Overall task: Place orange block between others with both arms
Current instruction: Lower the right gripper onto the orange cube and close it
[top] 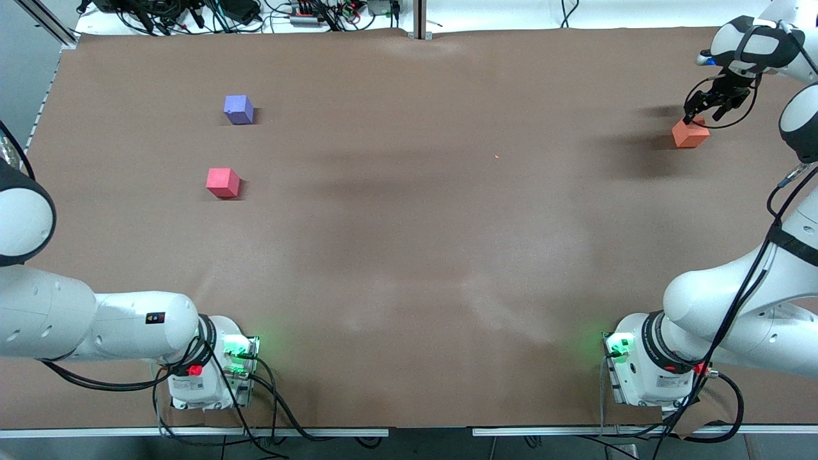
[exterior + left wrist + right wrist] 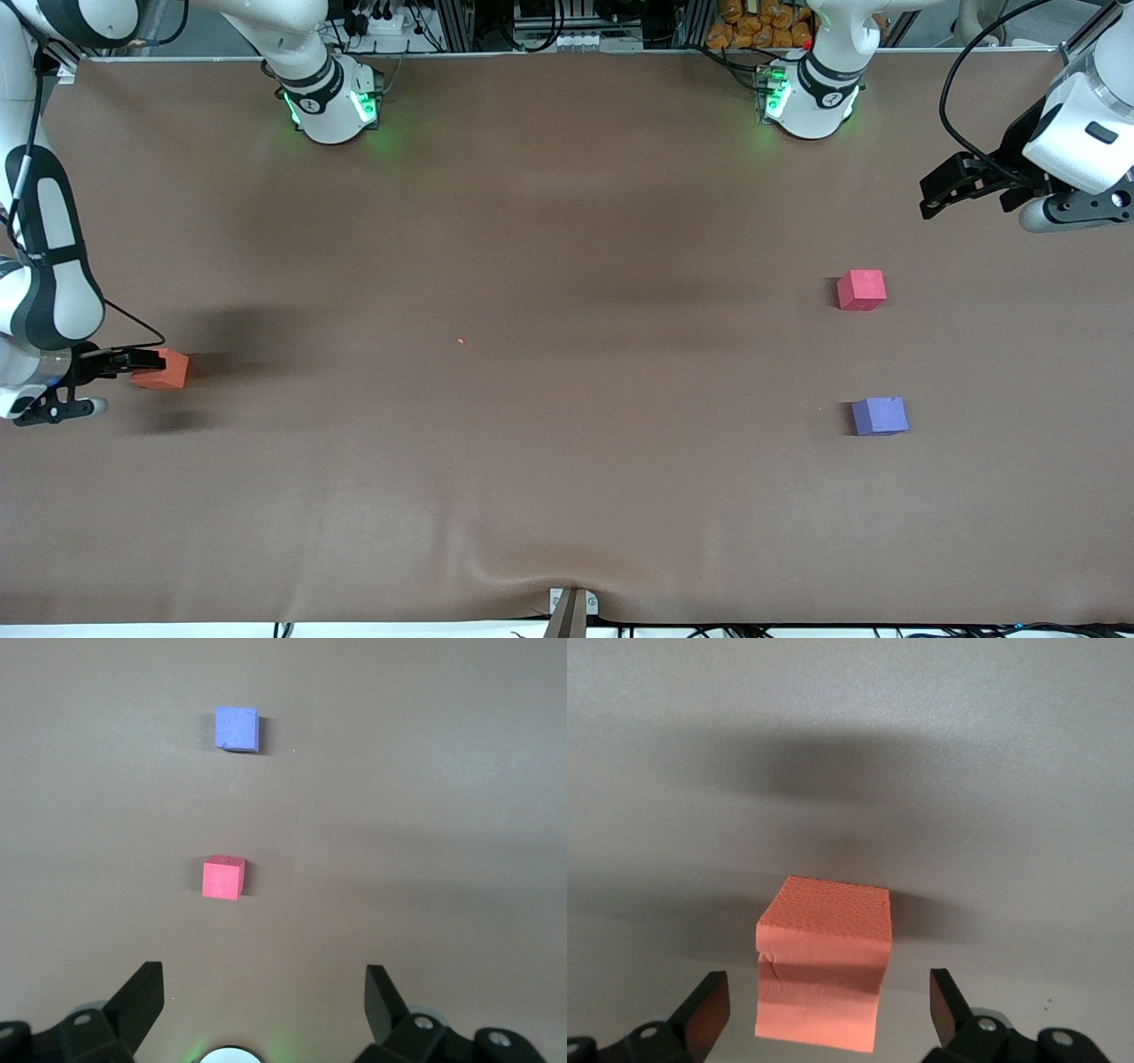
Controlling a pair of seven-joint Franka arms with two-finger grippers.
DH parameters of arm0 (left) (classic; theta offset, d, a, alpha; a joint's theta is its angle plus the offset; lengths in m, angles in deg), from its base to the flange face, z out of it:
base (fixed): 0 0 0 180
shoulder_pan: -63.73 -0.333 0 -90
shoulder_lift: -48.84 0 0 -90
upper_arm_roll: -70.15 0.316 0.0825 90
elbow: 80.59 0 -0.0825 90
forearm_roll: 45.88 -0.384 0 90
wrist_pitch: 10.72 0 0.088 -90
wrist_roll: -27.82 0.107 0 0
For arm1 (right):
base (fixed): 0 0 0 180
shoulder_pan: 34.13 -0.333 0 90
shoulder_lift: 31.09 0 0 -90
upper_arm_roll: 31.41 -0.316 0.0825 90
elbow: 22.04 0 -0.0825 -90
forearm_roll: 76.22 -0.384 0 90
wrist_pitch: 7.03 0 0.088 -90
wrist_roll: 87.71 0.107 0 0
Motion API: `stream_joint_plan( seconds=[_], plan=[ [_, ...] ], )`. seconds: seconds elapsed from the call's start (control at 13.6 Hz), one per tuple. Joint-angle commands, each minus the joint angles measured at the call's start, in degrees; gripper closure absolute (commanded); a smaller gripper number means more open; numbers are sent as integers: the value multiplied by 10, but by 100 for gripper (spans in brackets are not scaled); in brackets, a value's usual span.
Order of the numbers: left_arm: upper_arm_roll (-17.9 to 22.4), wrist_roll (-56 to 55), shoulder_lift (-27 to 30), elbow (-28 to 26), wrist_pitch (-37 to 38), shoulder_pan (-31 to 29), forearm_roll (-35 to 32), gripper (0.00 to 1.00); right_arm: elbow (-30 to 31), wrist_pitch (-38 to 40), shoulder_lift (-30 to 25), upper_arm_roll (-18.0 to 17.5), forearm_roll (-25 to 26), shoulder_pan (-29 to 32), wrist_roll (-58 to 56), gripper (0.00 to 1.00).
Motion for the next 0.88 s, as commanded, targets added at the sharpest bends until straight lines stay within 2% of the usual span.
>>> stream_joint_plan(
  seconds=[0.0,0.37,0.44,0.52,0.59,0.81],
  plan=[
    [1,2,7,0,10,-5,8,0,-6,0,5,-11,5,7,17,0],
    [1,1,7,1,15,-4,8,0,-3,-1,27,-12,6,16,22,0],
    [0,2,6,1,16,-4,8,0,-4,-2,30,-12,6,16,22,23],
    [-1,1,6,0,16,-4,8,0,-4,-1,30,-12,6,11,22,78],
    [-2,2,6,0,19,-4,8,0,-5,-1,30,-12,6,12,22,100],
    [-2,1,7,1,24,-4,9,0,-7,3,26,-13,7,11,-12,100]
  ],
)
